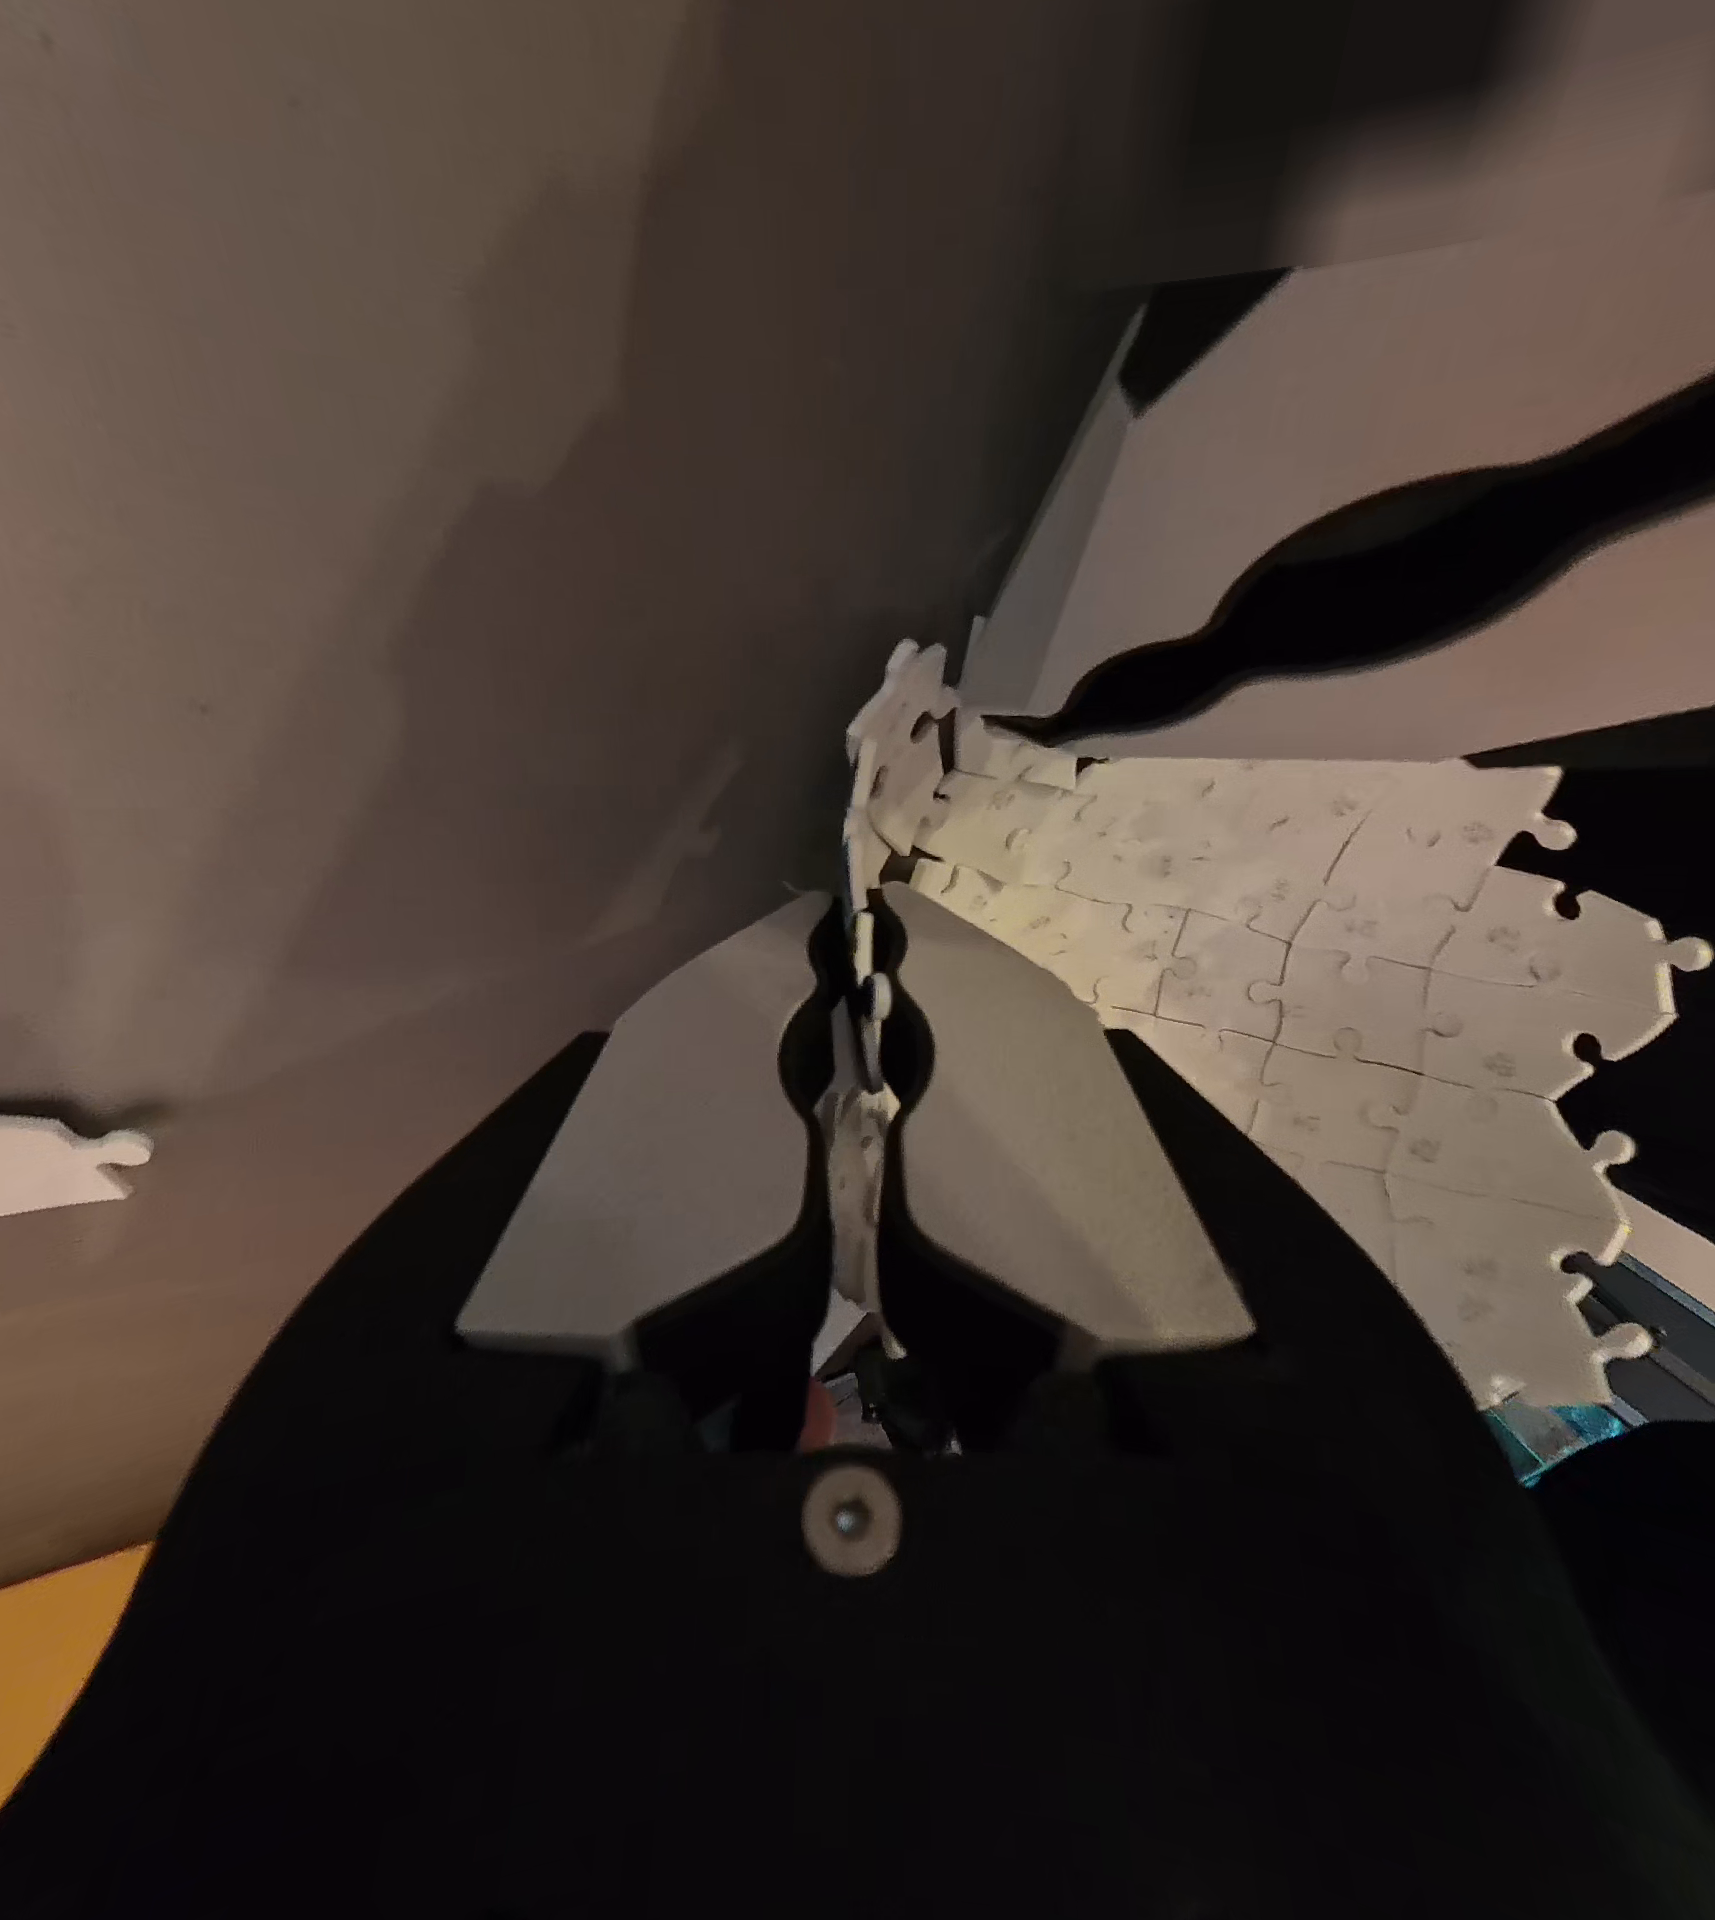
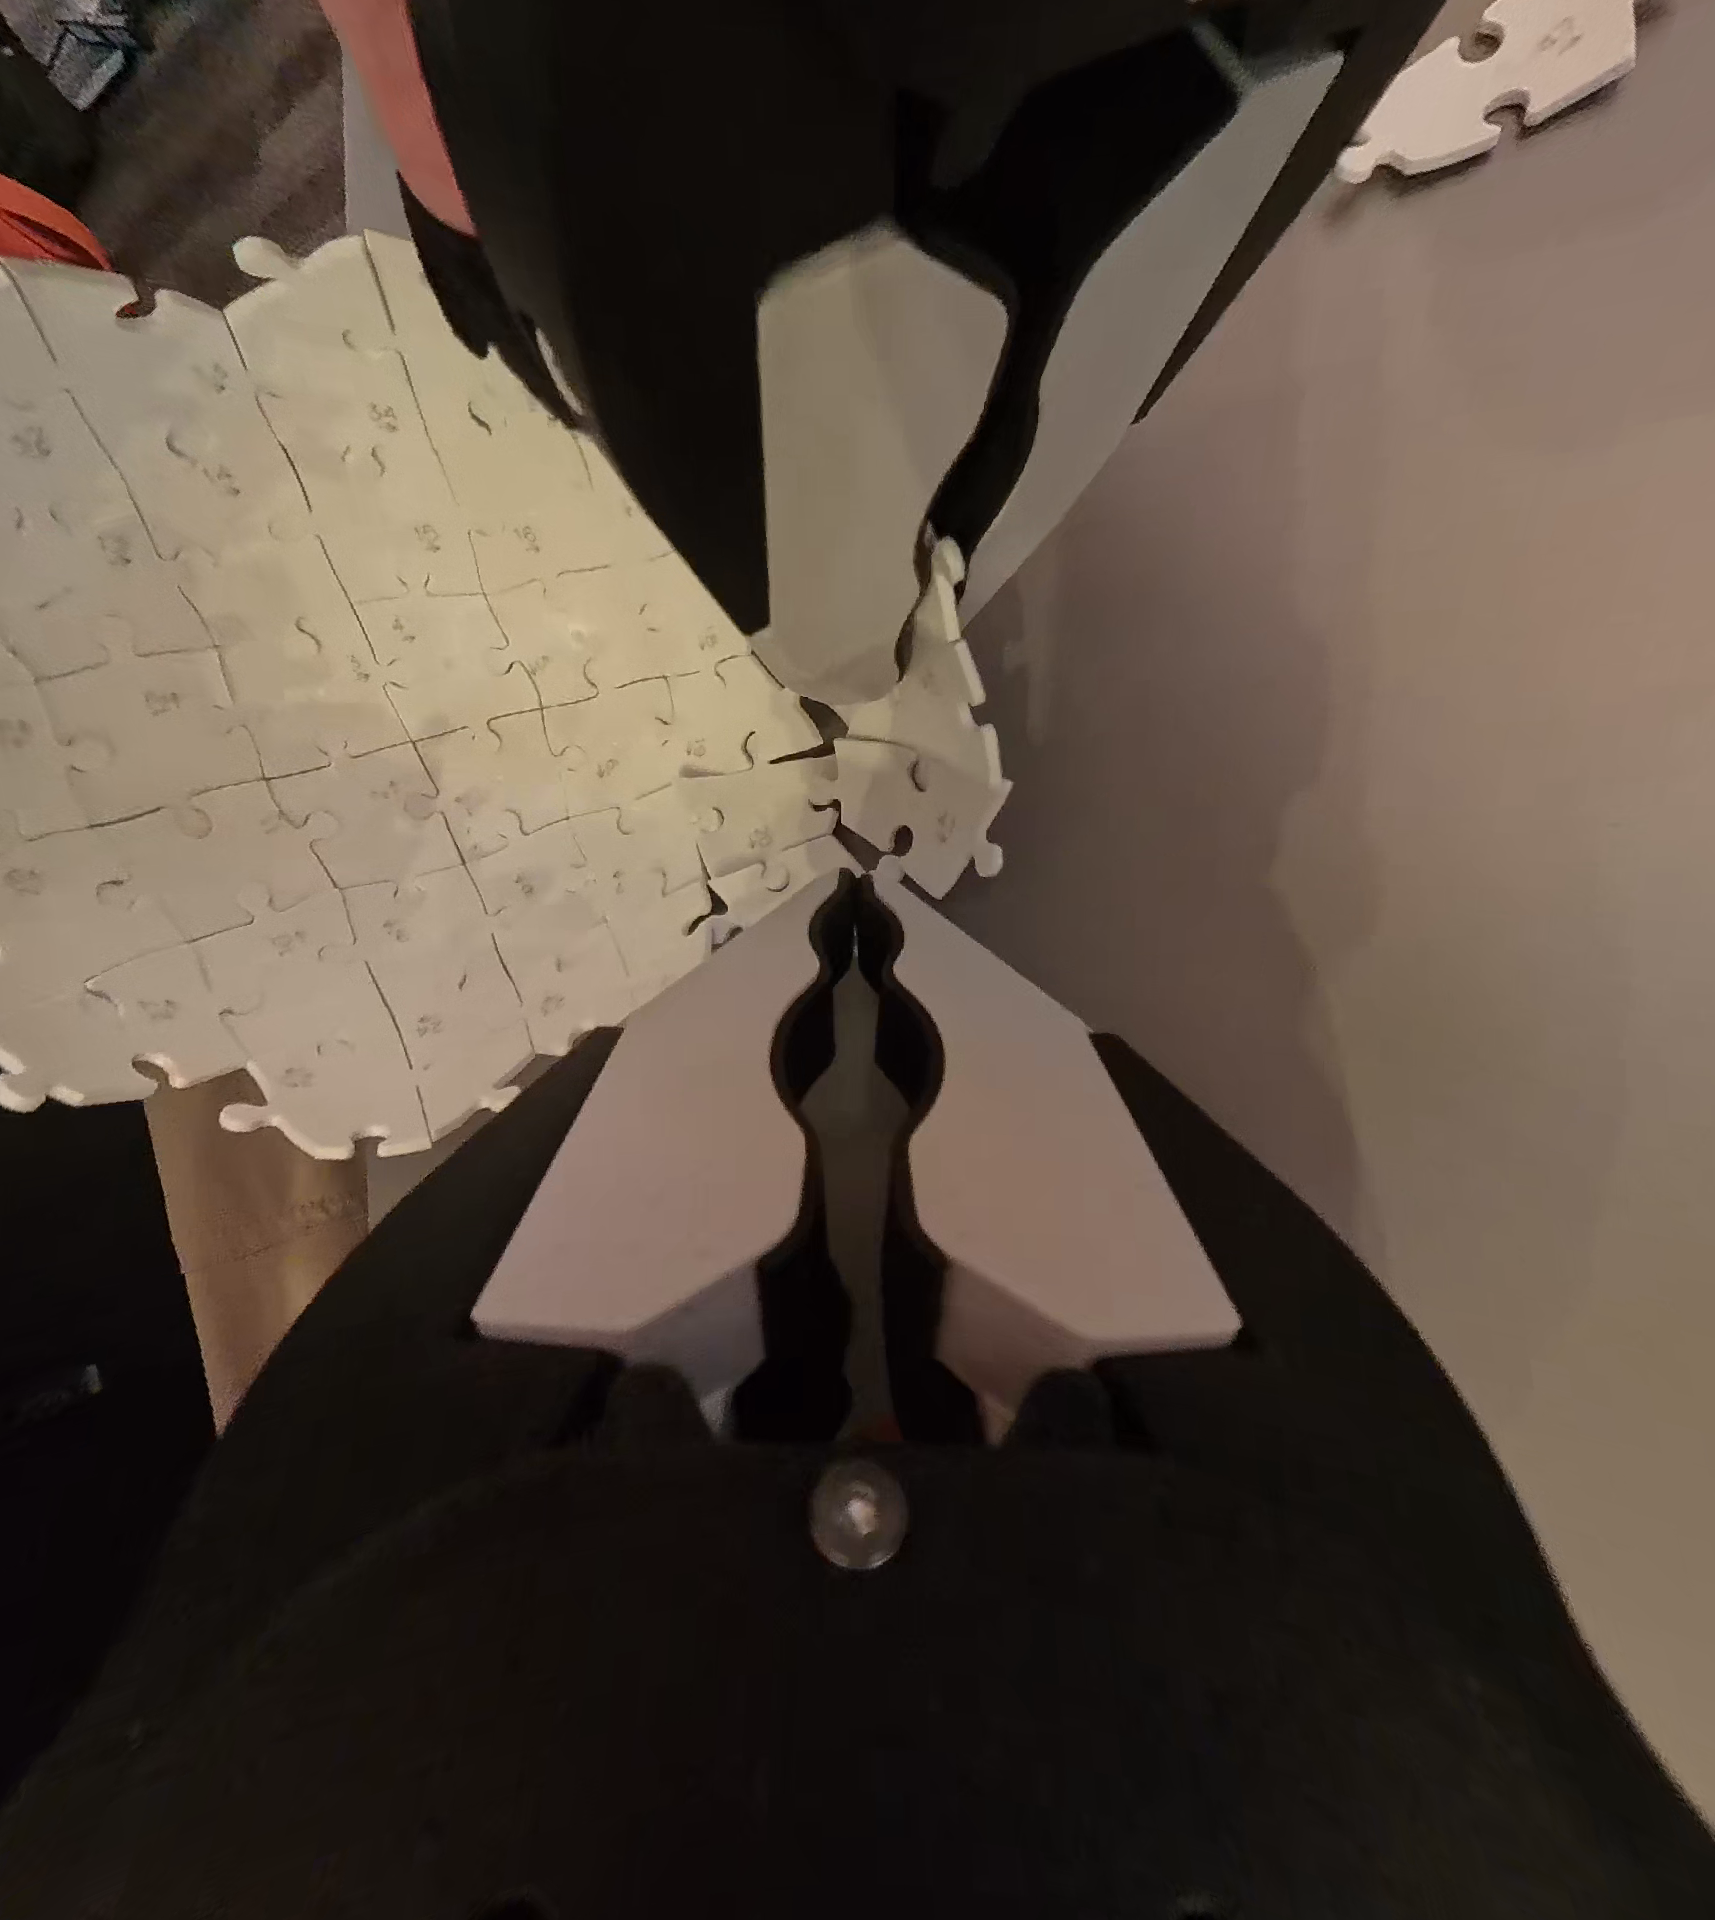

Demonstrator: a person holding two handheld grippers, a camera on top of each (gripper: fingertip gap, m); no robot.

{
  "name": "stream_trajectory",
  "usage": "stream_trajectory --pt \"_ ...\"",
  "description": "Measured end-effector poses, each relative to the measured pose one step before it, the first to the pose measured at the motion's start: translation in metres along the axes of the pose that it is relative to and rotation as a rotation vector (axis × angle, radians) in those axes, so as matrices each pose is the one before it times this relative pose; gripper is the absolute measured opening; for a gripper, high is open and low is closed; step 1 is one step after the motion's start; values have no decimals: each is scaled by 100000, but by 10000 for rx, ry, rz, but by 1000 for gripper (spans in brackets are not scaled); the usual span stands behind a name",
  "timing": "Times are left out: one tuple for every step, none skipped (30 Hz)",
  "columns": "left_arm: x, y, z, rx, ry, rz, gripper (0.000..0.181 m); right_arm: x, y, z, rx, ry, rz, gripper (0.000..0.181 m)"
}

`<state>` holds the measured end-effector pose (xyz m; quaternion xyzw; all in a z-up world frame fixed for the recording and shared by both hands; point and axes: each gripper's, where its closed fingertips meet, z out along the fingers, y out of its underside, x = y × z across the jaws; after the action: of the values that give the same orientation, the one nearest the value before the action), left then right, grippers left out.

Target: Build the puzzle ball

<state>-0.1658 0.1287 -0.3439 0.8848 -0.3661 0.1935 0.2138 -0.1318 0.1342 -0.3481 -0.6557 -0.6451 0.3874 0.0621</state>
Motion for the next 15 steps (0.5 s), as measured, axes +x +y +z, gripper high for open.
stream_trajectory --pt "20 -1 9 61 5 75 2 20 -22 4 35 18 -63 0" --pt "21 7 16 63 18 48 2 66 -71 18 49 86 -156 0" --pt "-5 18 15 63 22 1 2 15 -16 7 12 44 -107 0" --pt "29 35 38 39 26 8 2 3 -14 9 -5 -11 24 0" --pt "25 24 6 31 3 35 2 36 -33 -5 21 28 -8 0" --pt "1 14 -33 32 -11 -15 2 1 -22 -24 7 32 -53 0" --pt "10 -64 -17 53 -4 -10 2 -63 7 -87 -29 7 -54 0" --pt "64 -136 18 73 18 25 2 -160 -134 -196 39 -48 -40 0" --pt "42 -82 45 16 0 23 2 -245 -230 -306 70 -105 47 0" --pt "-17 14 43 -43 -31 -5 3 -178 15 -260 -102 -20 -15 0" --pt "-31 0 20 -34 -37 -7 3 -231 267 -149 -236 -18 -51 0" --pt "7 -25 -1 -2 -13 9 3 -335 319 -20 -229 -62 -8 0" --pt "18 -29 -3 14 -2 5 3 -216 333 46 -209 27 -6 0" --pt "-2 6 -2 1 -7 -19 3 -220 409 120 -249 0 -12 0" --pt "-2 -8 -2 14 -12 3 3 -139 241 177 -139 25 -35 0"
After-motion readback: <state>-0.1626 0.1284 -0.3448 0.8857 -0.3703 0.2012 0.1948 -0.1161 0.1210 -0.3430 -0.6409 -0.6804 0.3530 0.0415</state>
